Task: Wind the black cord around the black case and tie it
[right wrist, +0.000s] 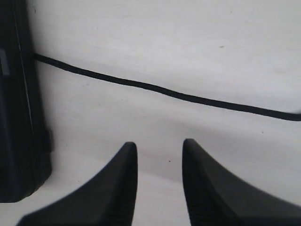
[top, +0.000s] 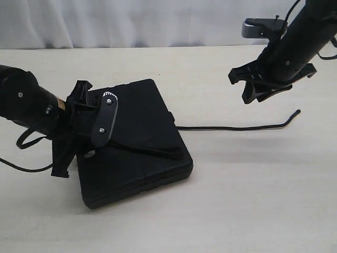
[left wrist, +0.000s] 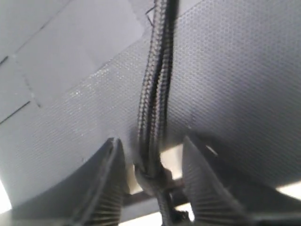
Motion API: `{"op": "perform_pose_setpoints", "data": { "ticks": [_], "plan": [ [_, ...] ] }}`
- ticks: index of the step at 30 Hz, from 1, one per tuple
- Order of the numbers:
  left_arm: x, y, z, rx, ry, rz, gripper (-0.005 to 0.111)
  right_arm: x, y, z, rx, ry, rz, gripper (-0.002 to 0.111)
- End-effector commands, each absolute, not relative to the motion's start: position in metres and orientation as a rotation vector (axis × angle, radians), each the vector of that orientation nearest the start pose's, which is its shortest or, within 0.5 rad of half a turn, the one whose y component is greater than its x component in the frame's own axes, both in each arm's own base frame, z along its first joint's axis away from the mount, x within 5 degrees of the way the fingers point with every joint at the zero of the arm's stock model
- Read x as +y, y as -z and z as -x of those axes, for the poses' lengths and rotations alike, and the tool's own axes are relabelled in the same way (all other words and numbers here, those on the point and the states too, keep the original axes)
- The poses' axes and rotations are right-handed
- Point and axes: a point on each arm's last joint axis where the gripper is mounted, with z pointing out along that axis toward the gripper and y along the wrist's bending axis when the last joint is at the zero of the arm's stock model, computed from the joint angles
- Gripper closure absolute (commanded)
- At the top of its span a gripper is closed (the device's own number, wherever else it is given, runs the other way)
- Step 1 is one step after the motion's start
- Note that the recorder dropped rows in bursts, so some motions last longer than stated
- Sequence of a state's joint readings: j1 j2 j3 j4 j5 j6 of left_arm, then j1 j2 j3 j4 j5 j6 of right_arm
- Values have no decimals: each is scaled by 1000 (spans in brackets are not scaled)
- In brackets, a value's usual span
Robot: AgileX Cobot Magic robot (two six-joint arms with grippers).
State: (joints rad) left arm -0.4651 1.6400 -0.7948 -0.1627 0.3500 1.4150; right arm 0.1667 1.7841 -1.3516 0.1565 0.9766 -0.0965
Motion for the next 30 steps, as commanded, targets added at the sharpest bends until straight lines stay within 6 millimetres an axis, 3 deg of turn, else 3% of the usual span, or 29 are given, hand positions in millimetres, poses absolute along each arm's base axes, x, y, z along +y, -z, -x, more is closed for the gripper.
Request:
{"op": "perform_pose_setpoints", "data": {
  "ticks": [1, 2, 5, 7, 10, 13, 14, 16, 17, 20, 21, 23, 25, 30],
  "plan": [
    [-139, -164, -267, -2380, 277, 2743, 71, 69, -240, -359, 2842, -186, 298, 77],
    [-139, -164, -267, -2392, 273, 2737, 75, 69, -240, -360, 2839, -182, 299, 77],
    [-141, -164, -267, -2466, 239, 2698, 107, 67, -234, -362, 2852, -149, 294, 77],
    [-141, -164, -267, -2476, 233, 2691, 107, 66, -227, -363, 2880, -141, 291, 77],
    [-141, -164, -267, -2479, 231, 2689, 97, 66, -224, -364, 2891, -137, 293, 77],
    [-141, -166, -268, -2539, 228, 2655, 70, 66, -224, -364, 2891, -137, 293, 77],
    [-141, -167, -269, -2603, 222, 2614, 67, 66, -224, -364, 2891, -137, 293, 77],
    [-143, -176, -274, -2860, 156, 2403, 66, 66, -224, -364, 2891, -137, 293, 77],
    [-146, -188, -281, -3028, 84, 2207, 66, 66, -224, -364, 2891, -137, 293, 77],
    [-147, -215, -292, -3126, 50, 1875, 66, 66, -224, -364, 2891, -137, 293, 77],
    [-141, -228, -297, -3144, 89, 1668, 67, 67, -224, -364, 2891, -146, 288, 77],
    [-131, -236, -299, -3141, -45, 1381, 67, 69, -224, -363, 2894, -179, 275, 77],
    [-128, -229, -299, -3044, -162, 1393, 67, 69, -224, -363, 2900, -179, 276, 77],
    [-135, -206, -296, -2785, -230, 2014, 66, 69, -224, -362, 2911, -180, 279, 77]
  ]
}}
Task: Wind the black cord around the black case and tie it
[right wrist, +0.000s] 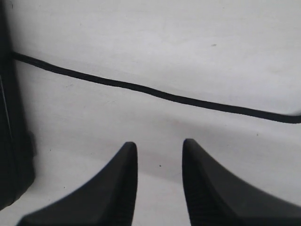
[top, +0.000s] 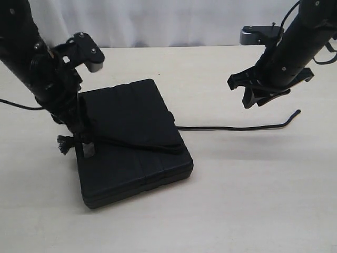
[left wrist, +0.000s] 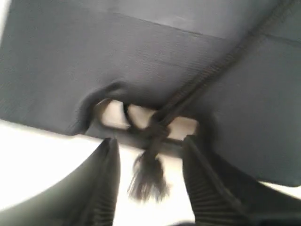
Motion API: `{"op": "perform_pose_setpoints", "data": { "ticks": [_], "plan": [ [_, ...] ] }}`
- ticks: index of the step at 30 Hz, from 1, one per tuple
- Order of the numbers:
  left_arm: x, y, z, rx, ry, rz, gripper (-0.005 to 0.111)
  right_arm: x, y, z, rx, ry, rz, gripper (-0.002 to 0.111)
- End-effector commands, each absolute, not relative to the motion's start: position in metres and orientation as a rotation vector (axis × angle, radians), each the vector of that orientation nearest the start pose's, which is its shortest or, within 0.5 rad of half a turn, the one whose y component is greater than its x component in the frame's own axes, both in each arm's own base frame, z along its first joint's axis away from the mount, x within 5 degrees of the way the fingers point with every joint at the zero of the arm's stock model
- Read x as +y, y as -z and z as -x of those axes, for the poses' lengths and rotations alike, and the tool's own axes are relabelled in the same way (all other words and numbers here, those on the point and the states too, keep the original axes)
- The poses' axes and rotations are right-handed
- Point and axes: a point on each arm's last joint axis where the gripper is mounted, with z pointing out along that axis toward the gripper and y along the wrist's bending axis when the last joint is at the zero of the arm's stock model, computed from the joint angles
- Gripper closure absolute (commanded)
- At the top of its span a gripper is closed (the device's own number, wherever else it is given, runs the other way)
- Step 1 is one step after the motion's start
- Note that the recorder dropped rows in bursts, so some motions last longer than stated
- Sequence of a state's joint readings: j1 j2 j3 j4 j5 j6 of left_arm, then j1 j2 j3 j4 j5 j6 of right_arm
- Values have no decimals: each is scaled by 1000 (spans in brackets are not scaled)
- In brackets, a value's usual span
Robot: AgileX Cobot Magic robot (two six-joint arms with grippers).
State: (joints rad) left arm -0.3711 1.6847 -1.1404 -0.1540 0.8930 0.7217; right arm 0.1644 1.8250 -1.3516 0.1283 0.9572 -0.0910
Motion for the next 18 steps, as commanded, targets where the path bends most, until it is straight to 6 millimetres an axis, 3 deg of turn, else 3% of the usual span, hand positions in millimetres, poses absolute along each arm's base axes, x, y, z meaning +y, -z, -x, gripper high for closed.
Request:
{"op": "perform_pose_setpoints", "data": {
  "ticks": [1, 5, 9, 18],
  "plan": [
    [-138, -201, -293, 2211, 208, -1735, 66, 69, -224, -362, 2909, -180, 278, 77],
    [-135, -184, -285, 2007, 159, -1926, 62, 69, -224, -363, 2894, -179, 275, 77],
    [-131, -175, -288, 1977, 53, -1868, 59, 69, -224, -364, 2887, -179, 274, 77],
    [-133, -152, -298, 1994, 18, -1854, 60, 70, -224, -363, 2891, -179, 279, 77]
  ]
}}
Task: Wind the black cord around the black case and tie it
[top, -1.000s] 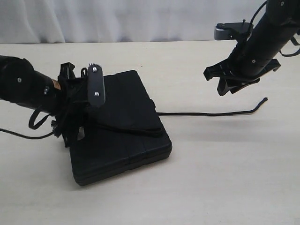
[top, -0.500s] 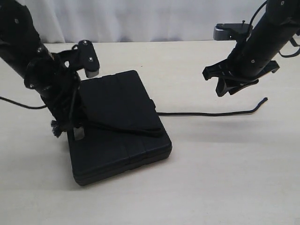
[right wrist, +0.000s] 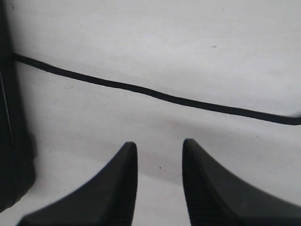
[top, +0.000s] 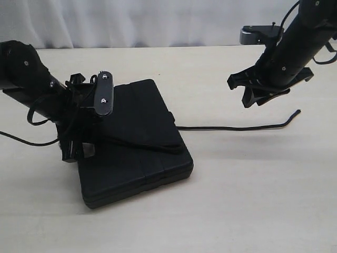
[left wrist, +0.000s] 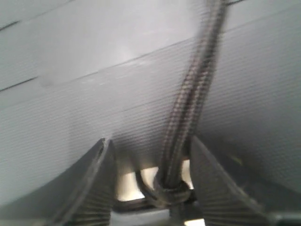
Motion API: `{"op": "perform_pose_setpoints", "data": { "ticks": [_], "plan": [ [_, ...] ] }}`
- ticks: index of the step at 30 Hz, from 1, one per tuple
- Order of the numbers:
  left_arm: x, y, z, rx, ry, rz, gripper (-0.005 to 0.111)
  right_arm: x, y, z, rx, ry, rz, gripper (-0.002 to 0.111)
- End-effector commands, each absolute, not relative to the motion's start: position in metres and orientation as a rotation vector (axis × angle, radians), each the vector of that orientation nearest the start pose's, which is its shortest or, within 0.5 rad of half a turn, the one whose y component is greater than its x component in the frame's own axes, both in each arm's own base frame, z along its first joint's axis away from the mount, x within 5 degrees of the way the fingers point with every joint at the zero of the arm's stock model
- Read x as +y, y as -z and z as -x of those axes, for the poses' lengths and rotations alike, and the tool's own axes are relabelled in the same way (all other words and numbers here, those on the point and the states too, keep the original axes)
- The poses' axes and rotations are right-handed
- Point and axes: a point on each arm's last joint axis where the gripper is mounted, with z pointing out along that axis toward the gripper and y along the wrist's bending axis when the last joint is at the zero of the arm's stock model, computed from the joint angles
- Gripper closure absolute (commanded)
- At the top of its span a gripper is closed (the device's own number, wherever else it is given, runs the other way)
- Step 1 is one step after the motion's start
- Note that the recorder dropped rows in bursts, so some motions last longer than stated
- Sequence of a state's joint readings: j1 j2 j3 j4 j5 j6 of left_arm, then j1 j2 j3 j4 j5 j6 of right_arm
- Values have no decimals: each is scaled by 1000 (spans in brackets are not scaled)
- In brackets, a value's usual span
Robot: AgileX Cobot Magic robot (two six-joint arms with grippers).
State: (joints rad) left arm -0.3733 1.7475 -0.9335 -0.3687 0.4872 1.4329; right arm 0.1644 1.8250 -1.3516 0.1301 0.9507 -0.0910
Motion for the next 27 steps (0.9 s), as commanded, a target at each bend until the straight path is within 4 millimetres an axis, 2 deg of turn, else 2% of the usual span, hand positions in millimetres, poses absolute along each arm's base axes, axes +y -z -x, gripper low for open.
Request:
{"op": "perform_pose_setpoints", "data": {
  "ticks": [1, 2, 5, 6, 12, 14, 19, 22, 25, 27],
  "plan": [
    [-133, -151, -298, 1997, 20, -1856, 62, 70, -224, -364, 2887, -179, 278, 77],
    [-133, -151, -298, 1999, 25, -1859, 66, 70, -224, -364, 2887, -179, 278, 77],
    [-133, -150, -295, 2016, 58, -1872, 101, 70, -224, -364, 2887, -179, 278, 77],
    [-133, -151, -295, 2026, 72, -1860, 107, 70, -224, -364, 2887, -179, 283, 77],
    [-139, -155, -299, 2082, 135, -1669, 107, 67, -224, -364, 2886, -136, 305, 77],
    [-141, -156, -302, 2098, 146, -1590, 107, 58, -224, -366, 2887, -114, 263, 77],
    [-144, -161, -310, 2149, 183, -1352, 107, 13, -207, -366, 2873, -177, -10, 77],
    [-145, -161, -310, 2152, 193, -1338, 107, -8, -196, -364, 2862, -169, -113, 77],
    [-145, -161, -310, 2153, 194, -1336, 107, -32, -169, -363, 2906, -170, -234, 77],
    [-145, -161, -310, 2153, 194, -1336, 107, -43, -152, -364, 2926, -234, -352, 77]
  ]
}}
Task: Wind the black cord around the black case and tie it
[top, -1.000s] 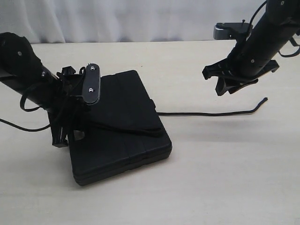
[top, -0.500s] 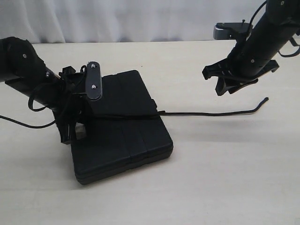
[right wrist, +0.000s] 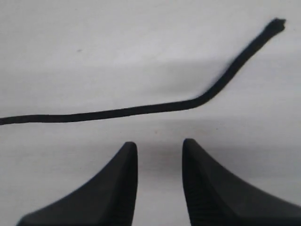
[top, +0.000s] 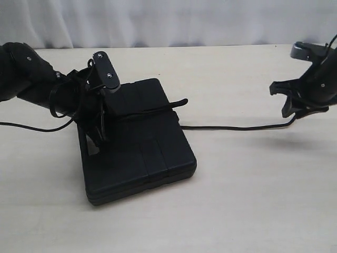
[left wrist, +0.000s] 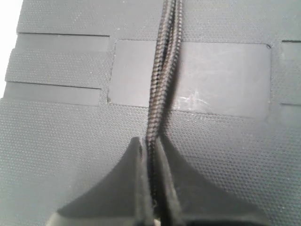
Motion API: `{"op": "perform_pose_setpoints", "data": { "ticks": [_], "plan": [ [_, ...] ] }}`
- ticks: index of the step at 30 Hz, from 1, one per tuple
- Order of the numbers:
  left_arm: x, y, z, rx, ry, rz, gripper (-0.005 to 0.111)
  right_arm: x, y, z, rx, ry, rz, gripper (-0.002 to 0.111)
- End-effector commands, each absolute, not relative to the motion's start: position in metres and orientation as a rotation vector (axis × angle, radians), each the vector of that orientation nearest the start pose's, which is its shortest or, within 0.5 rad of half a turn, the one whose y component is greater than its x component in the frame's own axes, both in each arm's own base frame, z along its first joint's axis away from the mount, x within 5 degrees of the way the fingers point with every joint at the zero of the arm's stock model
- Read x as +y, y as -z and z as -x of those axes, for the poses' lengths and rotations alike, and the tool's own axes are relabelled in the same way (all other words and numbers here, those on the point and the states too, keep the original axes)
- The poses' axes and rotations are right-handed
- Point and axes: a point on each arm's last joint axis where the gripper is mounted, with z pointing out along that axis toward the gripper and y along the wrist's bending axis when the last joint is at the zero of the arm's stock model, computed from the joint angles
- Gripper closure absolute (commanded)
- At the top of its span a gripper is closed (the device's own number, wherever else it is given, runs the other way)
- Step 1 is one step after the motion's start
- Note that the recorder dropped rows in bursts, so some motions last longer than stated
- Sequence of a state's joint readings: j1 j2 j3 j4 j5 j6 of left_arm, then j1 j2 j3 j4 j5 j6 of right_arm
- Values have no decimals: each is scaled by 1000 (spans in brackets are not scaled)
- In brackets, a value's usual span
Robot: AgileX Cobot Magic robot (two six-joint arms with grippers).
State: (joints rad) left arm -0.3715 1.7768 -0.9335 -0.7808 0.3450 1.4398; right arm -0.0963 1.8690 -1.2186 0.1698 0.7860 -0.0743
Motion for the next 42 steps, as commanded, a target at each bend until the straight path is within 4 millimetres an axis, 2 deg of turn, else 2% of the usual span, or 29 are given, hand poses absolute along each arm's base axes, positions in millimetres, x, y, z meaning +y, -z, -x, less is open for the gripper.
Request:
{"op": "perform_pose_setpoints", "data": {
  "ticks": [1, 4, 10, 14, 18, 21, 25, 28, 29, 34, 38, 39, 42],
  "plan": [
    [-145, -161, -310, 2153, 194, -1336, 107, -47, -148, -365, 2912, -271, -389, 77],
    [-145, -161, -309, 2156, 205, -1343, 107, -60, -147, -370, 2822, -363, -506, 77],
    [-145, -161, -309, 2156, 205, -1339, 107, -90, -144, -368, 2678, -375, -719, 77],
    [-145, -161, -309, 2156, 205, -1339, 107, -91, -121, -368, 2653, -425, -834, 77],
    [-146, -161, -308, 2164, 223, -1327, 107, -84, -96, -374, 2648, -555, -815, 77],
    [-146, -161, -308, 2160, 226, -1341, 107, -86, -82, -376, 2657, -538, -822, 77],
    [-146, -161, -308, 2151, 222, -1354, 107, -83, -75, -377, 2661, -576, -738, 80],
    [-146, -161, -308, 2151, 222, -1354, 107, -75, -79, -380, 2636, -680, -574, 101],
    [-146, -161, -308, 2152, 224, -1355, 107, -70, -83, -382, 2599, -763, -534, 104],
    [-146, -161, -308, 2153, 226, -1352, 107, -53, -101, -388, 2408, -1050, -304, 104],
    [-146, -161, -308, 2155, 229, -1346, 107, -30, -105, -389, 2367, -1062, -9, 104],
    [-147, -161, -308, 2158, 235, -1336, 107, -15, -106, -387, 2354, -1056, 174, 104],
    [-147, -162, -308, 2165, 242, -1309, 107, 9, -104, -384, 2363, -1042, 386, 104]
  ]
}}
